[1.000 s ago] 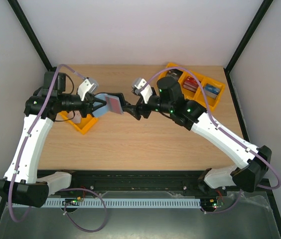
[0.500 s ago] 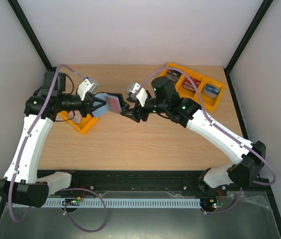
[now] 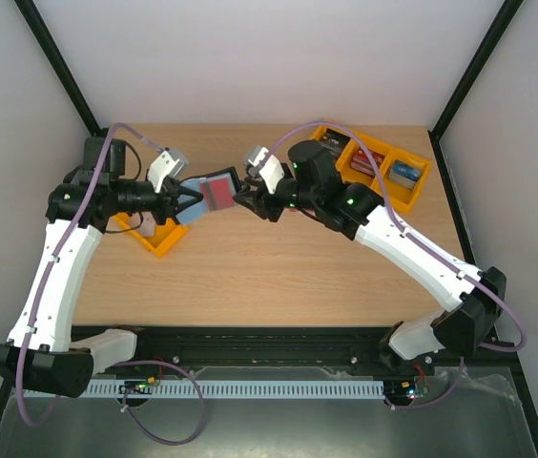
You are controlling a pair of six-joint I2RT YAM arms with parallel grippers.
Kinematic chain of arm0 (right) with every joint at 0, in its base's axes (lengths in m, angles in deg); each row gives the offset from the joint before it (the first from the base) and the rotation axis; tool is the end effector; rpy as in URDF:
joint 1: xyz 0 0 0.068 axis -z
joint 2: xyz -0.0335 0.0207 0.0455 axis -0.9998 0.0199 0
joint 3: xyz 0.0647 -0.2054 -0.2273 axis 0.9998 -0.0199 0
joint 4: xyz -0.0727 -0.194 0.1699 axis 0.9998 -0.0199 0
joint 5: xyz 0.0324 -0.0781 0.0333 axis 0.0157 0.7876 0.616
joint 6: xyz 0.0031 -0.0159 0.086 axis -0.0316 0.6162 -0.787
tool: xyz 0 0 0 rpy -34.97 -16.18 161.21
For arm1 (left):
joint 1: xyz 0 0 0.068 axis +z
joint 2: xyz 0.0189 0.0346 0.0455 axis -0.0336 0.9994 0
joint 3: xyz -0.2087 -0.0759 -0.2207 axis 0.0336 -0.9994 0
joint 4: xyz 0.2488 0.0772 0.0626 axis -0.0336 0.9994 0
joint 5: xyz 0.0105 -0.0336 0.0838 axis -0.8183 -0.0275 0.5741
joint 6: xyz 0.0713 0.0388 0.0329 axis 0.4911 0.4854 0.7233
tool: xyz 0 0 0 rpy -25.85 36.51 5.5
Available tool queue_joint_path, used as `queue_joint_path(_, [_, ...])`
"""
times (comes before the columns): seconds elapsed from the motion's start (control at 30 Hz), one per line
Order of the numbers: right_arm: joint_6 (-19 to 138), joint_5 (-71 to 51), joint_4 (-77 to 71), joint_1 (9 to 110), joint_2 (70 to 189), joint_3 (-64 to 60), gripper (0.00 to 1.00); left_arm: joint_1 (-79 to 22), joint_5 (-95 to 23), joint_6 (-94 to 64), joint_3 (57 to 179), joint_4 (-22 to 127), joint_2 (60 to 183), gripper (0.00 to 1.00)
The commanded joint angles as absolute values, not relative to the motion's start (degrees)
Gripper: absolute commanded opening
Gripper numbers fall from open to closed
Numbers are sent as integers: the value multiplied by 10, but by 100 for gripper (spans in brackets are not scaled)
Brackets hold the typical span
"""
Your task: Take the credit cards out of the card holder
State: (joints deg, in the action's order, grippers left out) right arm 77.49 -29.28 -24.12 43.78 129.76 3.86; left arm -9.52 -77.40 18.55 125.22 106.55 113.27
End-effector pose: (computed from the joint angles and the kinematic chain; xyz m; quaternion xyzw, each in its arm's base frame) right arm 0.2300 0.2801 0.4208 -0.4941 0.6504 0.3423 0.4643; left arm 0.2195 -0.0888 0.4285 0.3807 0.7499 -0.3279 0.4303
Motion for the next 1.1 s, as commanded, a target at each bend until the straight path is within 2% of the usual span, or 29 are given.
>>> queue_joint_path(0.0, [773, -269, -253, 438, 1306, 71, 49, -96, -794, 194, 1250, 1066, 1122, 2])
queue_joint_path(0.13, [770, -261, -243, 438, 1308, 75, 49, -96, -795, 196, 1248, 1068, 1123, 2])
queue_joint_path(0.37, [763, -257, -232, 438, 1325, 88, 58, -96, -795, 196, 1248, 1067, 1124, 2])
queue_joint_path(0.8, [764, -223, -208, 439, 1338, 111, 62, -97, -796, 199, 1242, 1069, 1122, 2])
queue_joint_path(1.07, [758, -267, -201, 444, 1331, 118, 64, -97, -796, 200, 1241, 1069, 1121, 2])
